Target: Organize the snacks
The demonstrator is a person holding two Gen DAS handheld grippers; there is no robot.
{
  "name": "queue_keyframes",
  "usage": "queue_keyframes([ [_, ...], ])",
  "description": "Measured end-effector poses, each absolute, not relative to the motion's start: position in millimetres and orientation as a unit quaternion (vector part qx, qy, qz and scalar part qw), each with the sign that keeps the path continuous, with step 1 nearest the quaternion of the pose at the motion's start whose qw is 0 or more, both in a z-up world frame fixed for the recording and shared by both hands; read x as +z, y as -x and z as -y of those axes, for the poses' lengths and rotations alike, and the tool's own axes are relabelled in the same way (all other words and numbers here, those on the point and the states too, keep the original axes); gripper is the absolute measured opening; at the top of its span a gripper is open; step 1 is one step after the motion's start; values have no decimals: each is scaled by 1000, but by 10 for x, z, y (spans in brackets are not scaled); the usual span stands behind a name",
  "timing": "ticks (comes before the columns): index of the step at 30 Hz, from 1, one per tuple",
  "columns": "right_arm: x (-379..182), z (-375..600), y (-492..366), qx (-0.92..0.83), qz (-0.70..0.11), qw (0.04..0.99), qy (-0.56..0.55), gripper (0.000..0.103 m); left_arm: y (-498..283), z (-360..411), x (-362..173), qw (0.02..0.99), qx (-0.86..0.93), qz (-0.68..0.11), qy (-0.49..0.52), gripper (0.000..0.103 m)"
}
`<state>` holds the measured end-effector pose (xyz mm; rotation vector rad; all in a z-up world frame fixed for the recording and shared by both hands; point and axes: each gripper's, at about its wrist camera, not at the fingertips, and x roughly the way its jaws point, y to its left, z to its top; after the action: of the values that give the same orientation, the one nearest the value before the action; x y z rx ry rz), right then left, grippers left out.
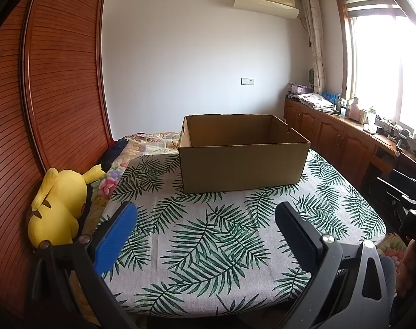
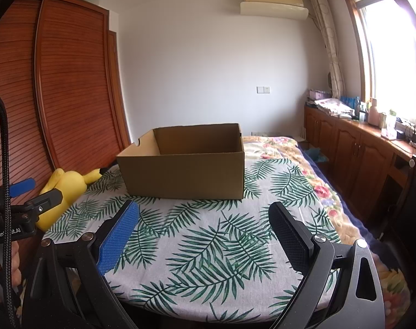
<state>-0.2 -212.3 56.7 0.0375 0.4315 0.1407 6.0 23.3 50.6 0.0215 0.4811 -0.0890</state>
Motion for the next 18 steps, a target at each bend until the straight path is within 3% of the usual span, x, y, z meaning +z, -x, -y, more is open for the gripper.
queue_keyframes([
  [18, 550, 2154, -6, 69, -215, 974, -19, 97, -64, -254, 511, 970, -45, -239, -12, 102],
])
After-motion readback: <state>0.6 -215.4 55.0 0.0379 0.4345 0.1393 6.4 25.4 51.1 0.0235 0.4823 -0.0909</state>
